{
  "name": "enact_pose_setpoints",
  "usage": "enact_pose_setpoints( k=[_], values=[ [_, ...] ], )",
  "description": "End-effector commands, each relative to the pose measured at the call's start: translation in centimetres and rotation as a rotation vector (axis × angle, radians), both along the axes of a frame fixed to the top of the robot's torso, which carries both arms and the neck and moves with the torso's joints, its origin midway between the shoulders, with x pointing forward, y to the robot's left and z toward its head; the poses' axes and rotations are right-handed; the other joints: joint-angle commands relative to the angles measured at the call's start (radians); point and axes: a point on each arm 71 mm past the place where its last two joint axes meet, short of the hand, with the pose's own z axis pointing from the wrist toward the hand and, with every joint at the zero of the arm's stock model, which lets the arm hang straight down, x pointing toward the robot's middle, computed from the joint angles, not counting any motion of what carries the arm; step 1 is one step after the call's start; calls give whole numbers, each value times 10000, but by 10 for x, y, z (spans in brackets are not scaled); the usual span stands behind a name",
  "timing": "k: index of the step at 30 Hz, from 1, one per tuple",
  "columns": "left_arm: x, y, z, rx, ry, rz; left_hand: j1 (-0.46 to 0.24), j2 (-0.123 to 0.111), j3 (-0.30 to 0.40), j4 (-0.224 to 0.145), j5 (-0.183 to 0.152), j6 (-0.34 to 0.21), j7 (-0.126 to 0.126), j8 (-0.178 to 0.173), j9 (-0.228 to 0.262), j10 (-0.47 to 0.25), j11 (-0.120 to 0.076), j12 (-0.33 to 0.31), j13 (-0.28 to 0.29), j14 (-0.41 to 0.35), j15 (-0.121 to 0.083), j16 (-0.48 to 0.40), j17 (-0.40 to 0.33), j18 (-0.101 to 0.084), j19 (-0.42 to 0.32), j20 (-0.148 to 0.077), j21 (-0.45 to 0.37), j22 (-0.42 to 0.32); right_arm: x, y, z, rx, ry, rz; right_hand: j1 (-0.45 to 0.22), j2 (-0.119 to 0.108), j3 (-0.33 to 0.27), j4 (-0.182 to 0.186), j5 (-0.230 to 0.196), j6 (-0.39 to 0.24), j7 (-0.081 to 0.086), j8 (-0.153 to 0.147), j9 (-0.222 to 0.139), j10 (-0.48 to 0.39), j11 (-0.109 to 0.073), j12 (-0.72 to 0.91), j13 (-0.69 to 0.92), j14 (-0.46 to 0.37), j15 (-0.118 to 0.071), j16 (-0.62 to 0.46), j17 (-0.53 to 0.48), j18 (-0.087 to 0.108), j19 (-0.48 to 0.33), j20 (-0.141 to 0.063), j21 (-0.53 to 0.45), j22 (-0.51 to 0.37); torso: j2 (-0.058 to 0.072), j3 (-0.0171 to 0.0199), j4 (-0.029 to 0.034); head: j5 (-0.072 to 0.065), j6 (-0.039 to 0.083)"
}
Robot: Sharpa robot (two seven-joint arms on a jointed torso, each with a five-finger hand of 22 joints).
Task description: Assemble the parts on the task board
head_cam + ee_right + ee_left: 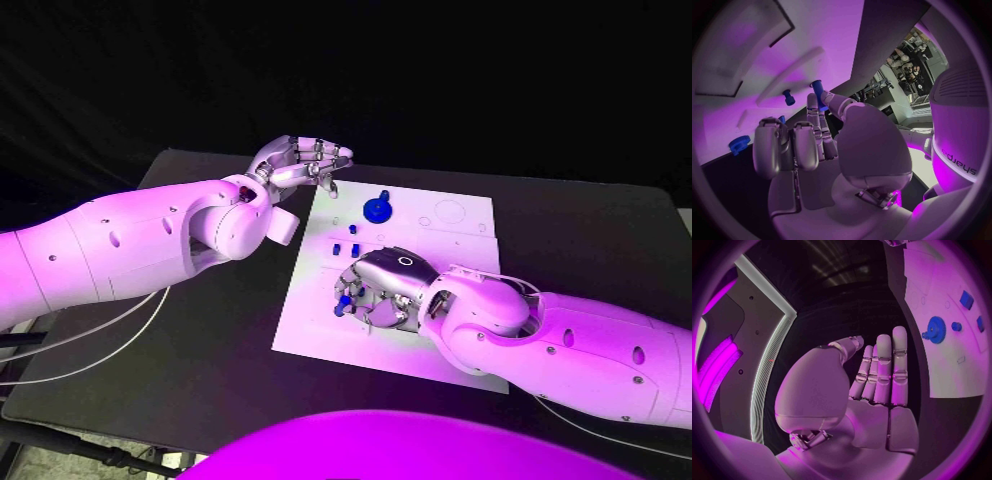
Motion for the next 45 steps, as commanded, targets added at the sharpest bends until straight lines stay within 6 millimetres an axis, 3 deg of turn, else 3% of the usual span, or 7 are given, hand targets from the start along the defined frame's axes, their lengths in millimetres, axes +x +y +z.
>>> enact_pose_setpoints(
  k=[1, 19, 24, 32, 38, 45],
  values=[
    [0, -2, 1, -116, -10, -181, 103, 10, 5, -69, 63, -31, 21, 47, 8, -84, 20, 64, -15, -66, -23, -31, -9, 72, 25, 42, -55, -13, 0, 1, -2, -234, -193, 189, 26, 113, 29, 44, 33, 36, 14, 247, 323, 43, 13, -69, 8, 410, -89, 63, 9, -140, 119, -85, -20, 1850, -5, -1, 5, 6, 0],
    [-1, -1, 1, -106, 0, -165, 93, 18, 2, -71, 59, -29, 24, 56, 12, -93, 24, 85, -17, -73, -19, -26, -11, 69, 26, 43, -50, -10, -2, 8, -8, -870, -278, 398, -23, 59, 6, 51, 34, -26, 48, 244, 335, 8, 42, -114, 17, 402, -67, 51, -19, -133, 100, -74, -65, 1843, -3, 6, -8, 16, 0],
    [-1, -1, 1, -102, 7, -163, 93, 18, 2, -71, 59, -29, 24, 56, 12, -93, 24, 85, -17, -73, -19, -26, -11, 69, 26, 43, -50, -10, -3, 9, -9, -939, -282, 426, -101, -22, -4, 77, 12, -209, 139, 172, 314, -138, 113, -235, 15, 400, -12, 61, -17, -133, 94, -39, -79, 1851, -8, 5, -12, -53, 0],
    [-1, 0, 1, -89, 30, -159, 93, 18, 2, -71, 59, -29, 24, 56, 12, -93, 24, 85, -17, -73, -19, -26, -11, 69, 26, 43, -50, -10, -3, 8, -6, -607, -478, 284, -392, -460, -184, 211, 206, -1169, 393, -446, 39, -419, 316, -436, 68, 398, 165, 121, 19, -131, 86, 115, -102, 1877, -10, 5, -11, -71, 0],
    [-1, 0, 1, -80, 40, -149, 93, 18, 2, -71, 59, -29, 24, 56, 12, -93, 24, 85, -17, -73, -19, -26, -11, 69, 26, 43, -50, -10, -5, 7, -2, -113, -683, 254, -471, -695, -387, 293, 200, -2008, 289, -961, -190, -506, 196, -463, 166, 392, 79, 158, 40, -120, 85, 84, -120, 1896, -2, 16, -5, -79, 0],
    [-1, 2, 0, -66, 49, -127, 93, 18, 2, -71, 59, -29, 24, 56, 12, -93, 24, 85, -17, -73, -19, -26, -11, 69, 26, 43, -50, -10, -11, 2, 7, 599, -947, 209, -535, -857, -619, 355, 184, -2358, 153, -1152, -278, -574, 159, -462, 243, 387, 44, 165, 32, -114, 76, 47, -162, 1898, -13, 10, -10, -115, 0]
  ],
)
